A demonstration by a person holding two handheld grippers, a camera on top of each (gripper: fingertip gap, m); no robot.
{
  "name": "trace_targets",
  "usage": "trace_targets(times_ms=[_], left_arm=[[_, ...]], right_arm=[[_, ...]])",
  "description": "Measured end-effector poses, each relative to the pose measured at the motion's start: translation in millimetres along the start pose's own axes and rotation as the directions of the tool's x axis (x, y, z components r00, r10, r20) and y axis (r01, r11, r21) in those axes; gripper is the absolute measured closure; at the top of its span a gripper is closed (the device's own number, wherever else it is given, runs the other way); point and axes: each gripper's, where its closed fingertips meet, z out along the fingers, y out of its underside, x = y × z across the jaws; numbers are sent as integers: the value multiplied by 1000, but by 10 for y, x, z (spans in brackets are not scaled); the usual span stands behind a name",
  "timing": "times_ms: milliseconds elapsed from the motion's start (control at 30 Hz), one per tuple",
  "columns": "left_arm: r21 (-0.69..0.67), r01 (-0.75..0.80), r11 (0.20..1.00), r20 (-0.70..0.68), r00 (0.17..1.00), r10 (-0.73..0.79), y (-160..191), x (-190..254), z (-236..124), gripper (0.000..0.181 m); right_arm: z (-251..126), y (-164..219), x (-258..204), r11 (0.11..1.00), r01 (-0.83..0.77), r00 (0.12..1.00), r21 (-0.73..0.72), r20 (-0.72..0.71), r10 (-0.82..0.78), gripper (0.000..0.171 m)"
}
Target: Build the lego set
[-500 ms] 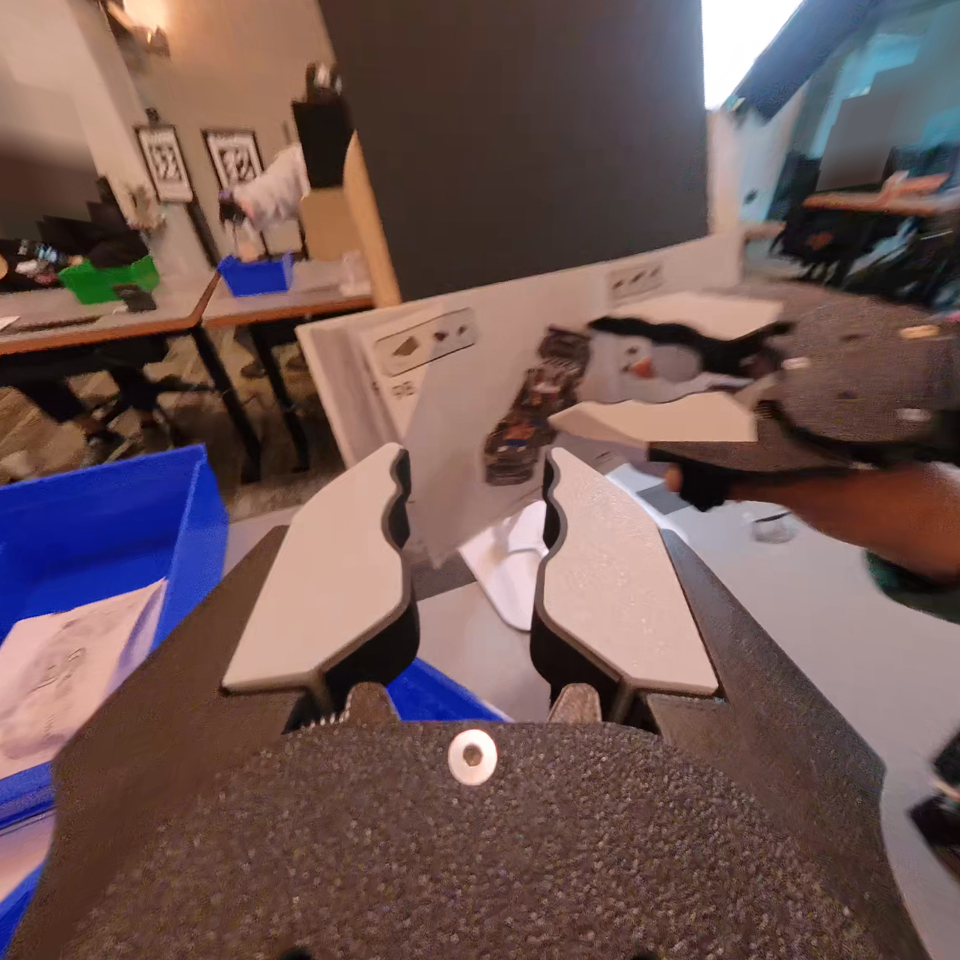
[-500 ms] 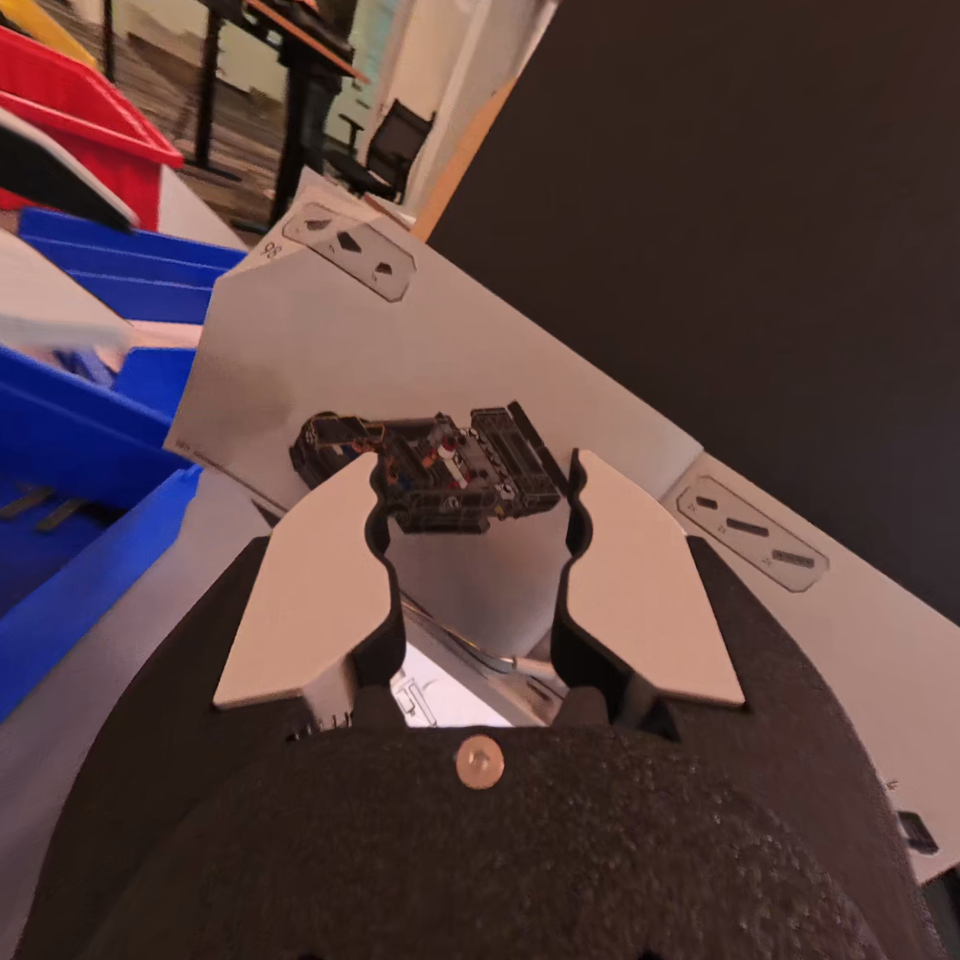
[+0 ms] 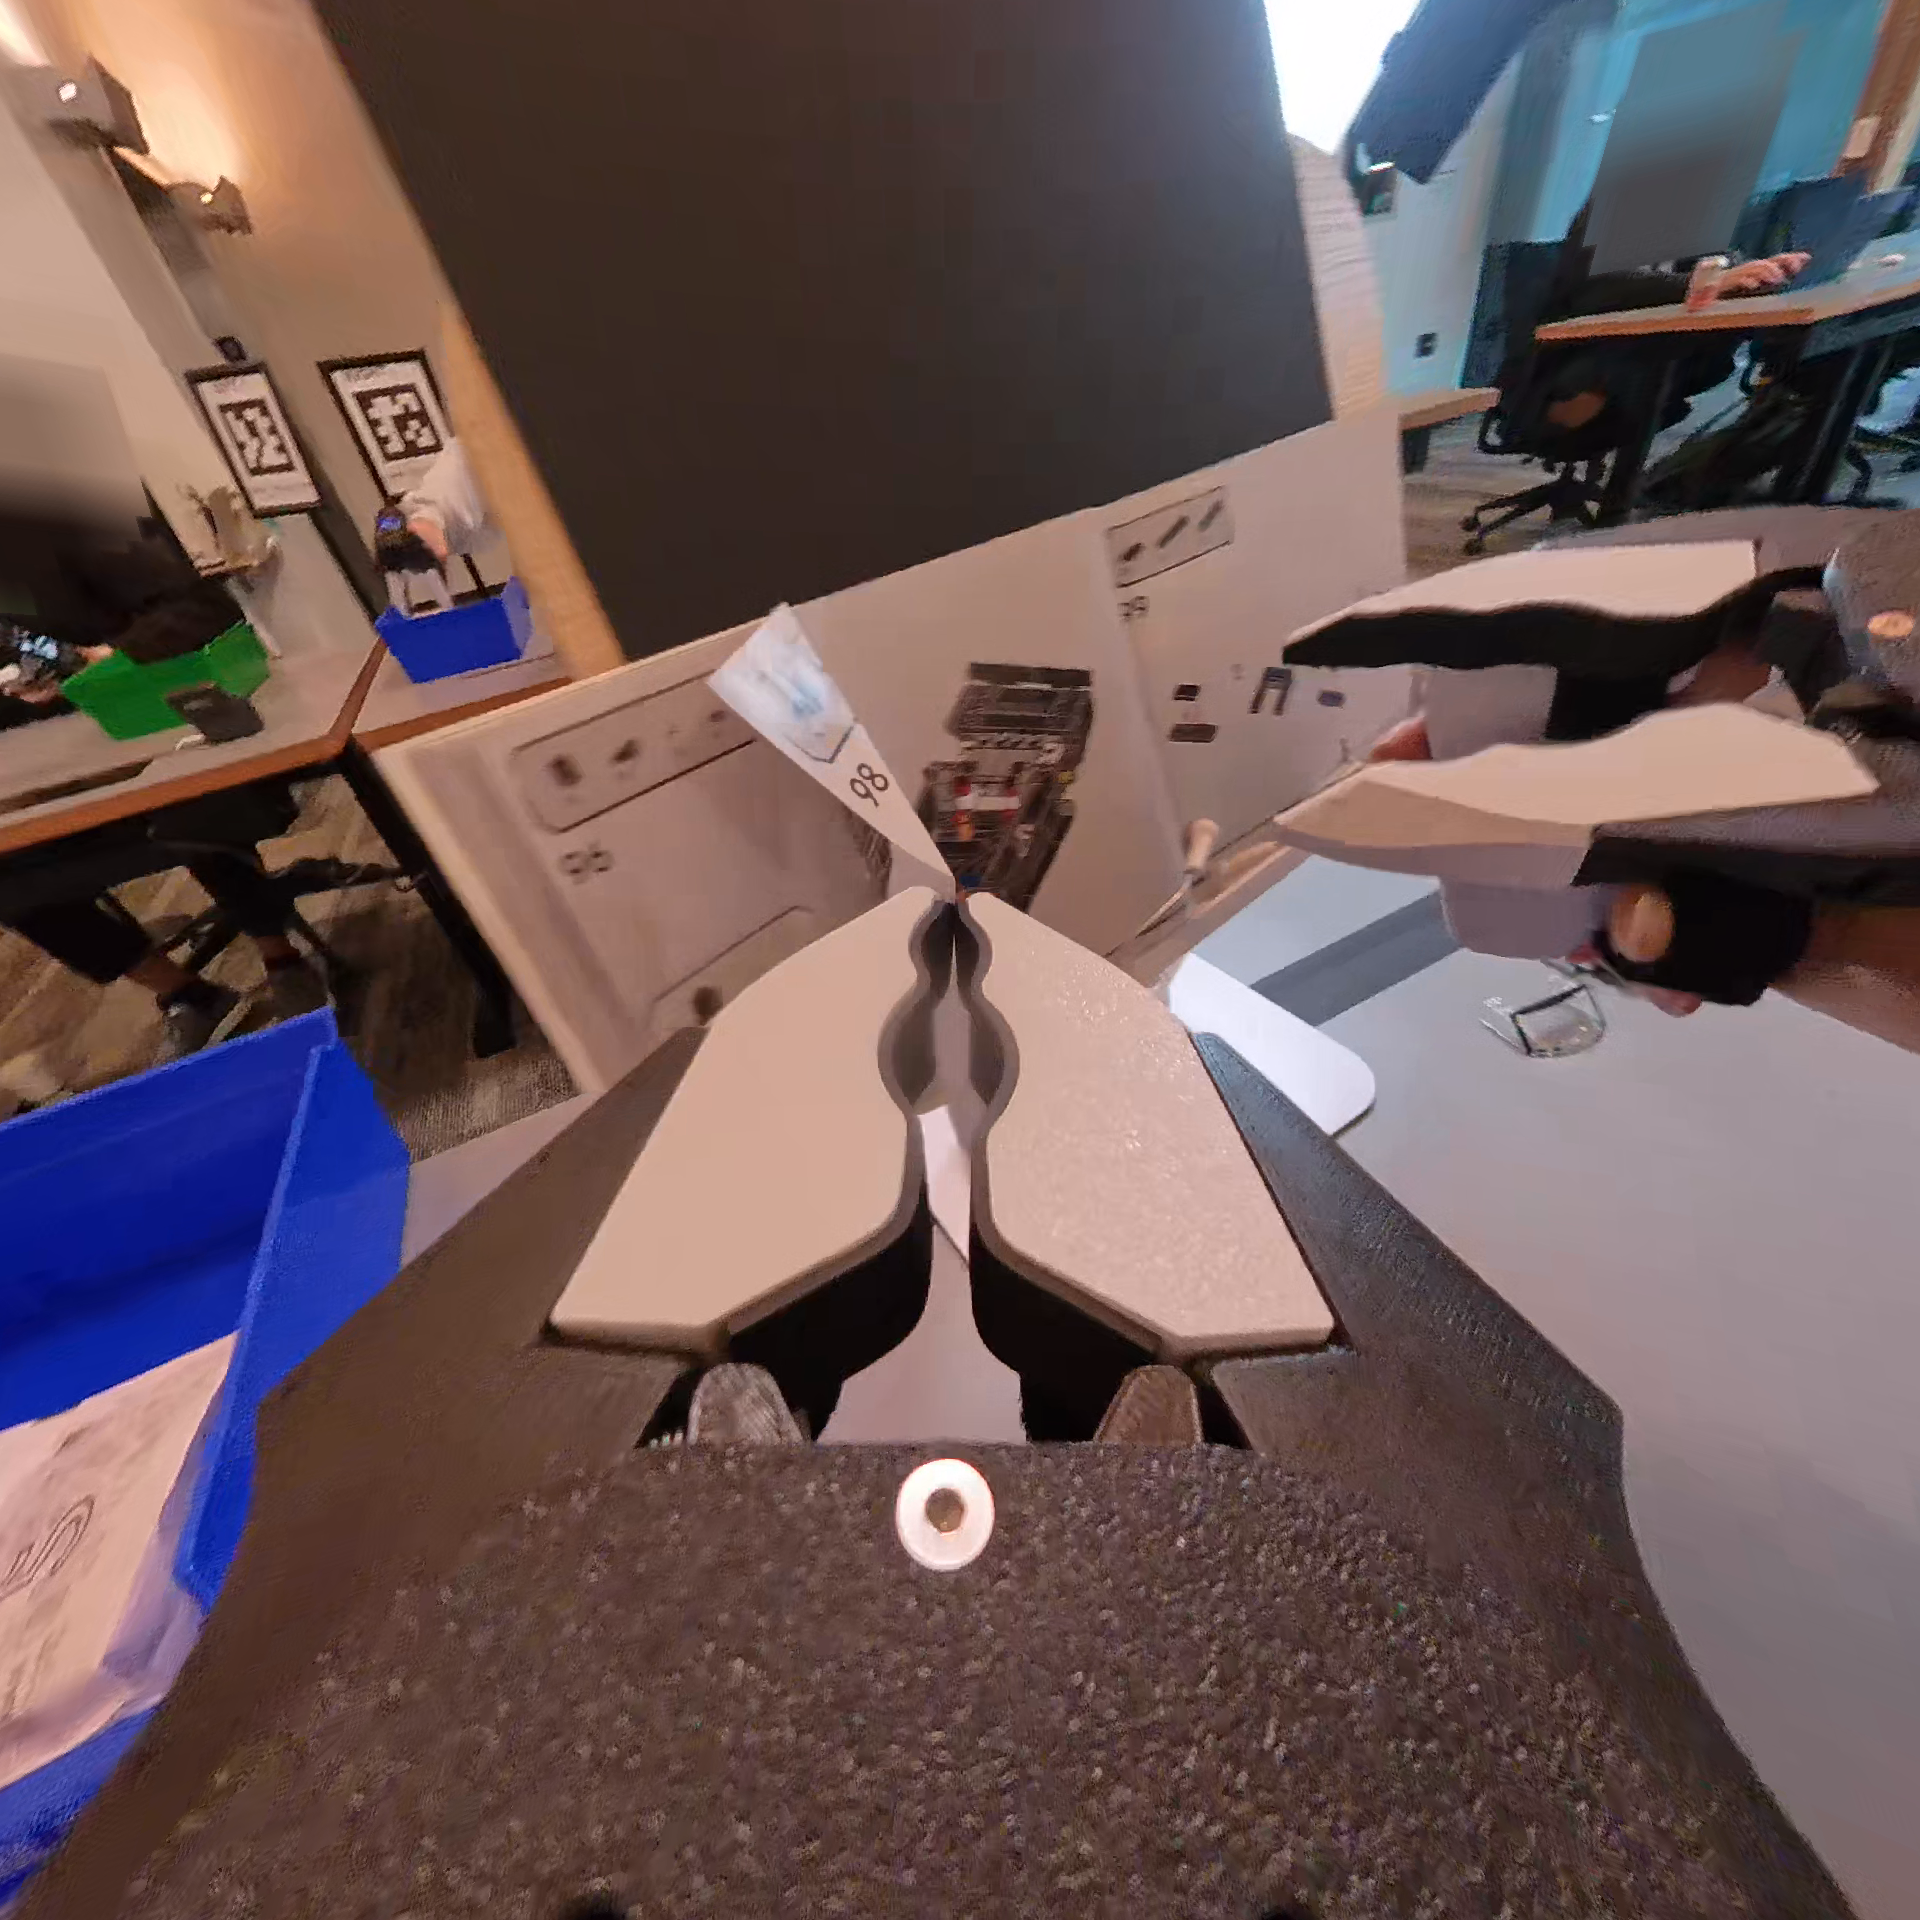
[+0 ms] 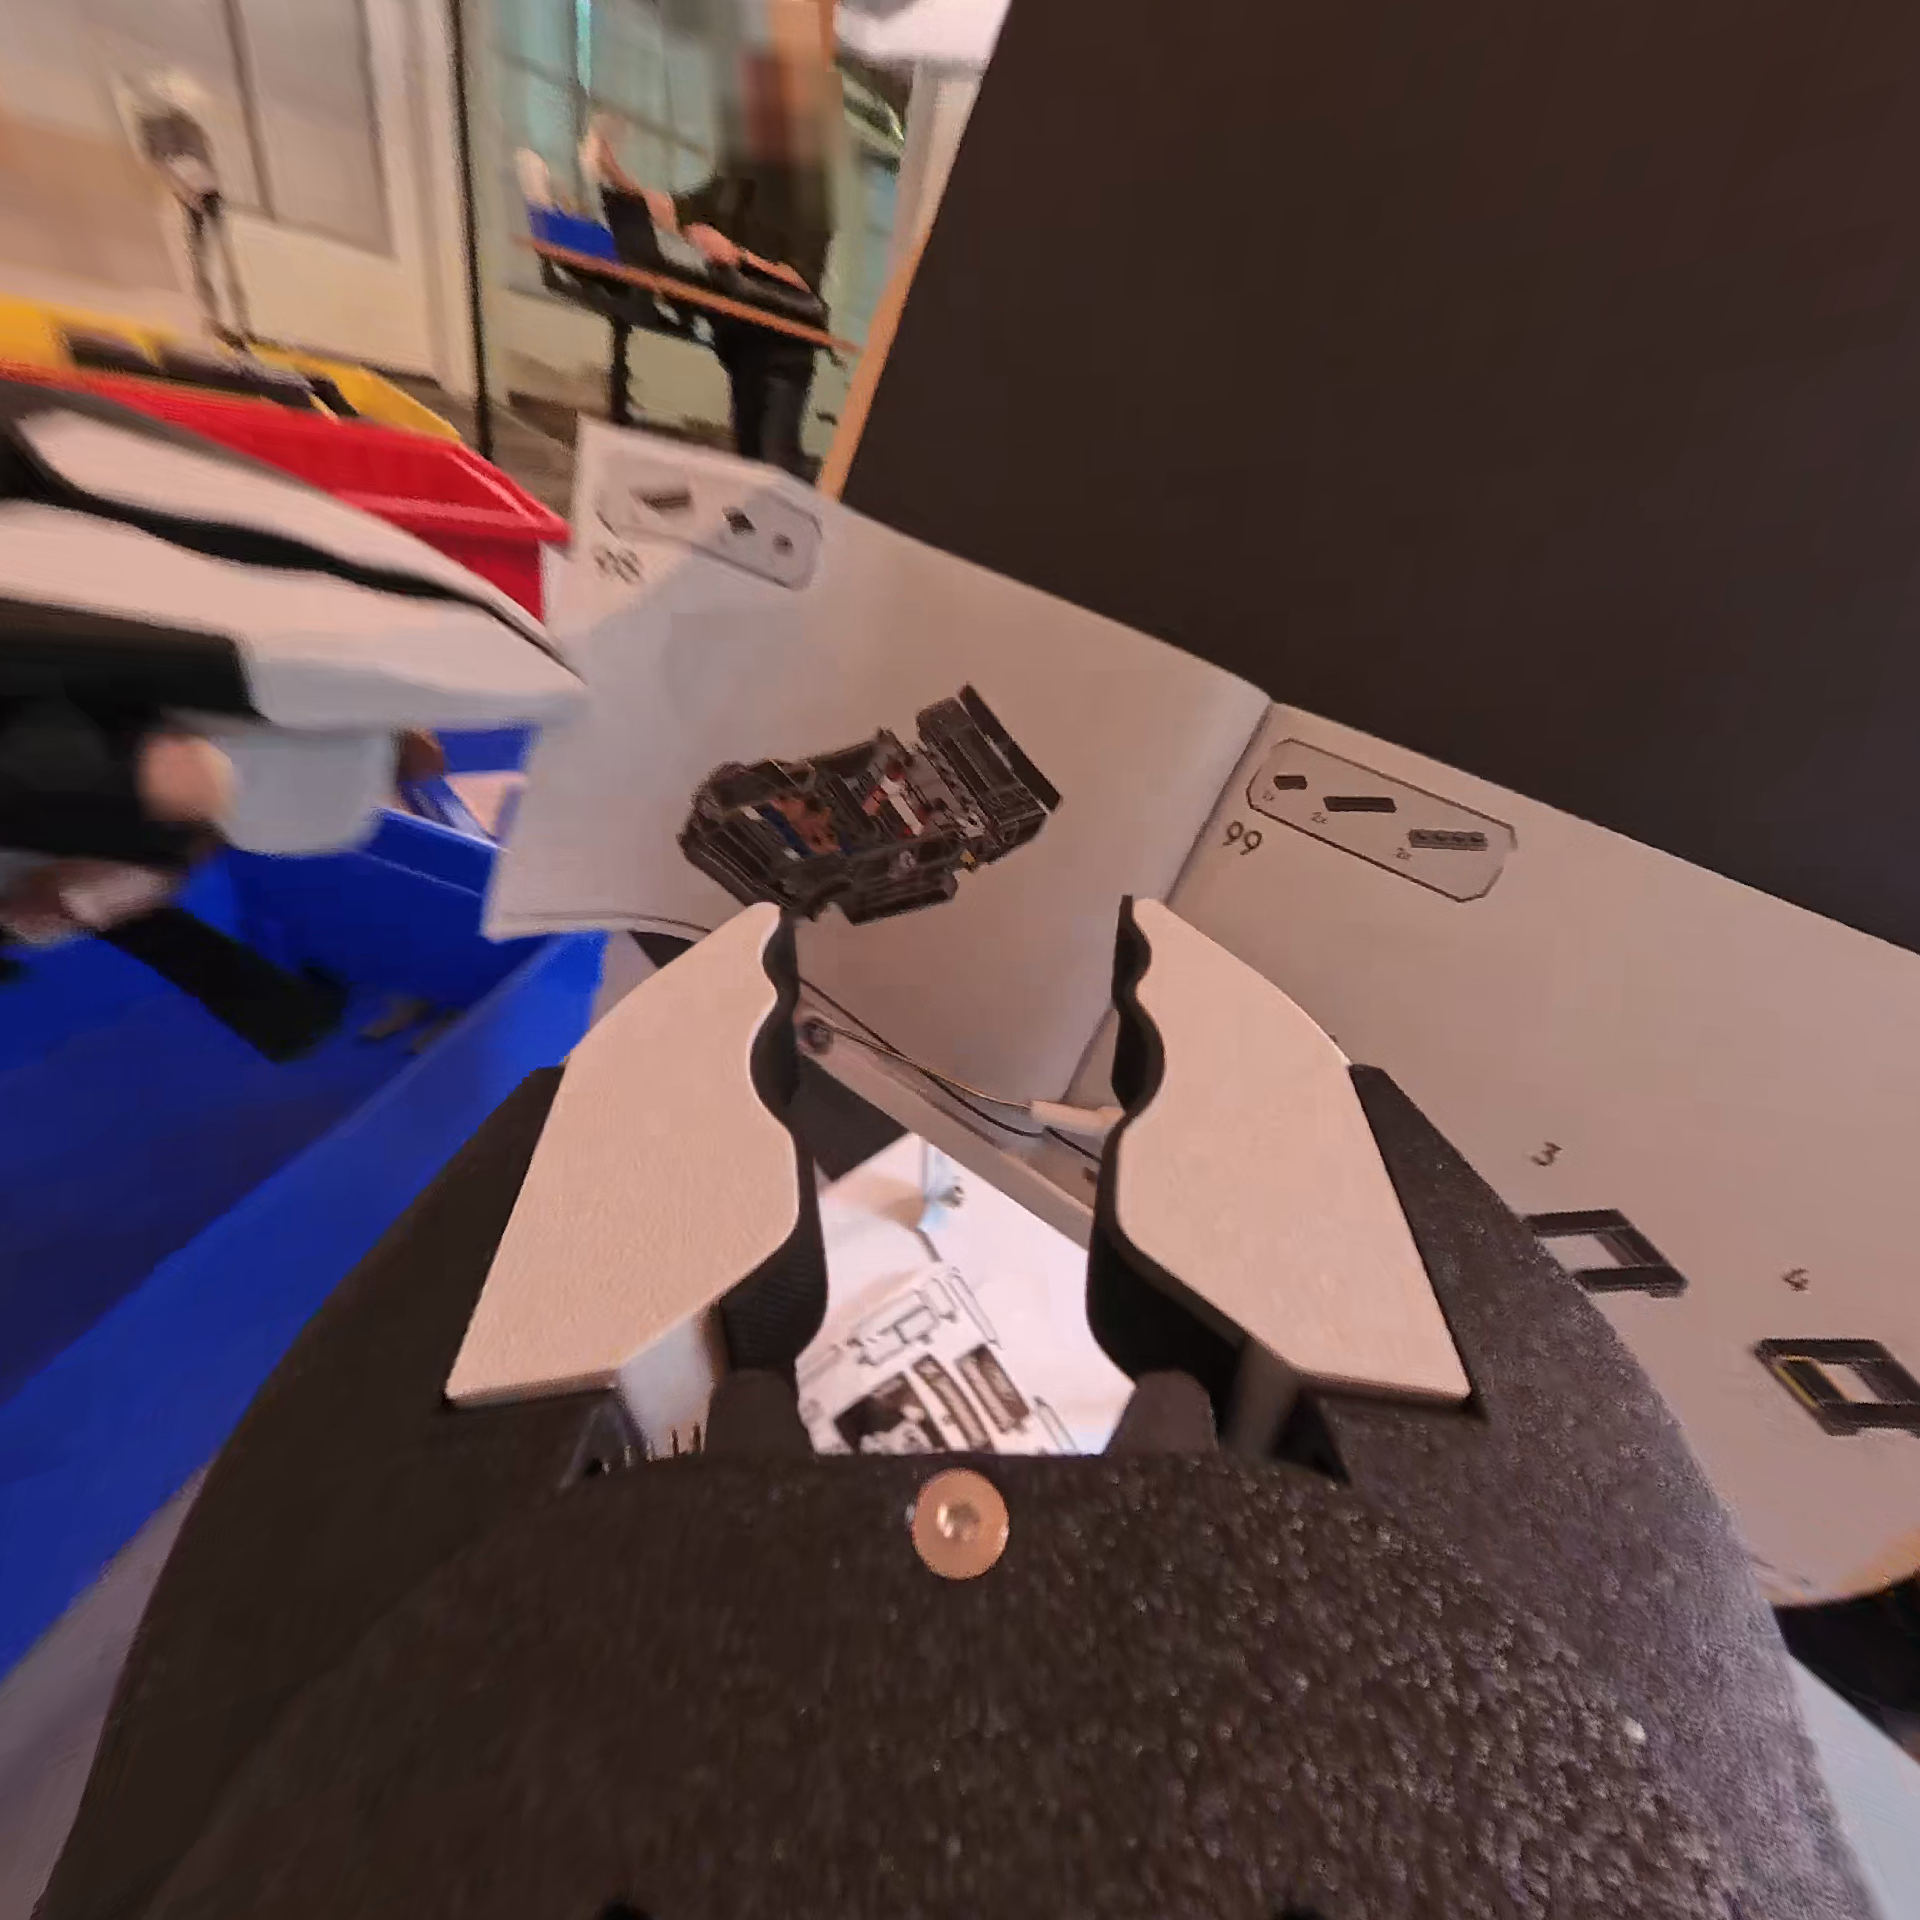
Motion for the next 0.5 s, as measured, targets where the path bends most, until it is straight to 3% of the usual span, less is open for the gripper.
trace_targets(times_ms=[100, 233, 367, 433, 500], left_arm=[[15, -48, 999, -43, 998, 49, -4, 174, 84, 181], [42, -117, 992, -142, 982, 122, 30, 510, 234, 181], [50, -226, 973, -172, 957, 231, 145, 790, 373, 181], [38, -254, 966, -167, 952, 257, 204, 854, 424, 181], [21, -266, 964, -154, 952, 266, 255, 876, 452, 181]], right_arm=[[-129, -193, -166, 992, -119, 984, 42, 139, 112, 115], [-160, -444, -407, 939, -344, 877, -22, 351, 329, 115], [75, -185, -347, 932, -295, 898, -211, 271, 346, 116], [121, -2, -281, 925, -270, 921, -267, 208, 329, 142], [92, 67, -162, 939, -252, 945, -235, 148, 291, 165]])
